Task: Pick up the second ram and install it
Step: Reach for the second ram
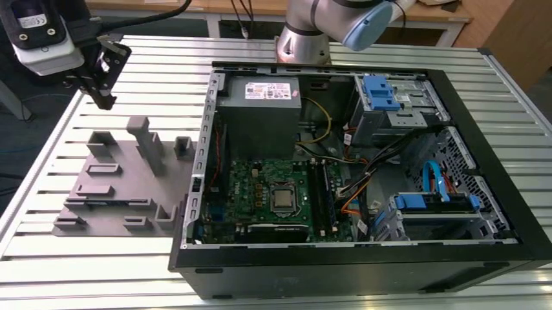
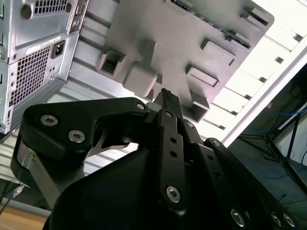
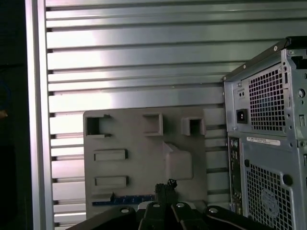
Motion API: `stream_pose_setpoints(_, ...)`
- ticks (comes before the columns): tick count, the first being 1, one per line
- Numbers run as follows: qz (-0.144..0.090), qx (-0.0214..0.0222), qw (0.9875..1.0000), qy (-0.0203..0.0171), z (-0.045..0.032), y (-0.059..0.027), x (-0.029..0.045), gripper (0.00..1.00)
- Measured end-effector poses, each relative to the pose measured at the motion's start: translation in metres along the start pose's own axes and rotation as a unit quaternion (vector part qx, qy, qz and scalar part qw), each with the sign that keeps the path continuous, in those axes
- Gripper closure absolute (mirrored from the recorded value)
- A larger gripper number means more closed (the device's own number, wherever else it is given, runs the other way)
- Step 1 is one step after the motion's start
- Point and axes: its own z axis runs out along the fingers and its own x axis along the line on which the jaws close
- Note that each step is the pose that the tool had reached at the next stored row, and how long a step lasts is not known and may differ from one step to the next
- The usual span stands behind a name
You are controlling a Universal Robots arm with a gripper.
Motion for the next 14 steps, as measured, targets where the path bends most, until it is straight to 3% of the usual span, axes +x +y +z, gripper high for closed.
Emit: stream_pose_setpoints(14, 0.000, 0.0000, 1.0000, 0.0000, 0.0114, -0.0258, 0.0195, 0.93)
